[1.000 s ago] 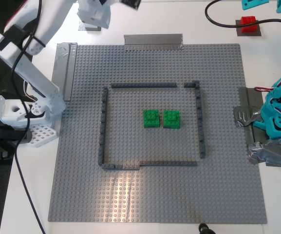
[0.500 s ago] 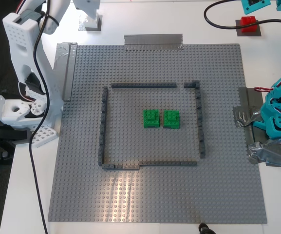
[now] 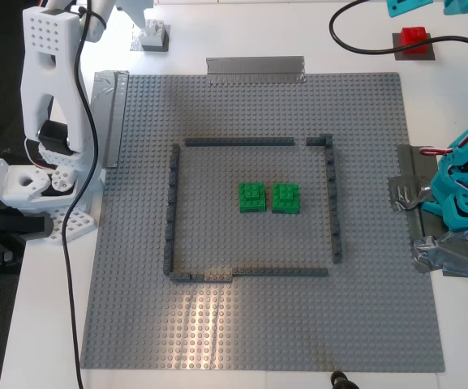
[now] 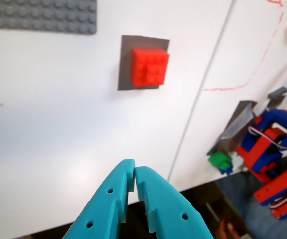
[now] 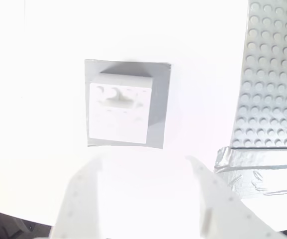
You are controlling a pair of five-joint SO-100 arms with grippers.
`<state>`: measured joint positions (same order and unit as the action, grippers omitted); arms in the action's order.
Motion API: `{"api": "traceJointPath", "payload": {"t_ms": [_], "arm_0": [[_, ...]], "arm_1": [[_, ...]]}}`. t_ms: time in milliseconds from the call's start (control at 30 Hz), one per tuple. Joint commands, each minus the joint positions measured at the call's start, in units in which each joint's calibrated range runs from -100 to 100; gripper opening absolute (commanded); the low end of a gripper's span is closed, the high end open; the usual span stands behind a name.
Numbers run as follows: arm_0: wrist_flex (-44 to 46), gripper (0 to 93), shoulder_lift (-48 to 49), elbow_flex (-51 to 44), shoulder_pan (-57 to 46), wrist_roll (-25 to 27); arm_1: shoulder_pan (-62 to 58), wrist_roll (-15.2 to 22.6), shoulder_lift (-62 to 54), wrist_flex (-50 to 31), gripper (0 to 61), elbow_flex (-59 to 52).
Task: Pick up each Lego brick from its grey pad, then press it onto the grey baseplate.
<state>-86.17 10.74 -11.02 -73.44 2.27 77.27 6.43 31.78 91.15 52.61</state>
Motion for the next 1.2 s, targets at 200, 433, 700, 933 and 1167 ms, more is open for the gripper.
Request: {"api": "traceJointPath", "payload": {"t_ms": [200, 433, 700, 933, 1167], "arm_0": [[1.23, 0.0, -13.57, -15.30, -0.23, -2.83], [-2.19, 0.0, -25.67, -29.83, 0.21, -6.55], [-6.99, 7.3, -35.71, -38.14, -0.30, -7.43], [-8.86, 14.0, -38.03, -38.14, -0.30, -4.25], [-8.29, 13.9, -38.63, -37.42, -0.16, -4.06]], "arm_1": [[0.60, -1.27, 2.21, -4.82, 21.5, 4.68], [1.69, -2.64, 2.90, -8.24, 22.1, 2.15], [1.84, -3.23, 3.07, -6.45, 21.8, 1.61], [1.62, -3.28, 2.64, -6.85, 21.8, -0.02], [1.40, -3.28, 3.50, -9.38, 21.4, -1.73]]}}
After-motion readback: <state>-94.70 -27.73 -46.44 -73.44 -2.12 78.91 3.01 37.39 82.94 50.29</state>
